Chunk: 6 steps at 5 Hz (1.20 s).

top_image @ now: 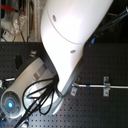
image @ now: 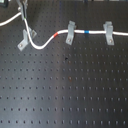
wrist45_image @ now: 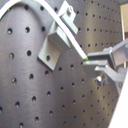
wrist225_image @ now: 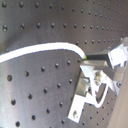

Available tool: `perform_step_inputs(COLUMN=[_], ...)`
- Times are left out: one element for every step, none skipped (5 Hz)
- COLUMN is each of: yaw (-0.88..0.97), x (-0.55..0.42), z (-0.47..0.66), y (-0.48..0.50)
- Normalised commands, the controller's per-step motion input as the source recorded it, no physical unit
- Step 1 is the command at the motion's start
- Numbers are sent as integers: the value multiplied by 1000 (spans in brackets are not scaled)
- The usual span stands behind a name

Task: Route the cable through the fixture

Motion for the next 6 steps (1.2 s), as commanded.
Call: perform_step_inputs(yaw=[-37, -40, 0, 0, 0, 3], x=[19, -78, -152, -204, -212, -123], z=[134, 277, 359, 273, 175, 67], y=[218, 115, 145, 164, 150, 81])
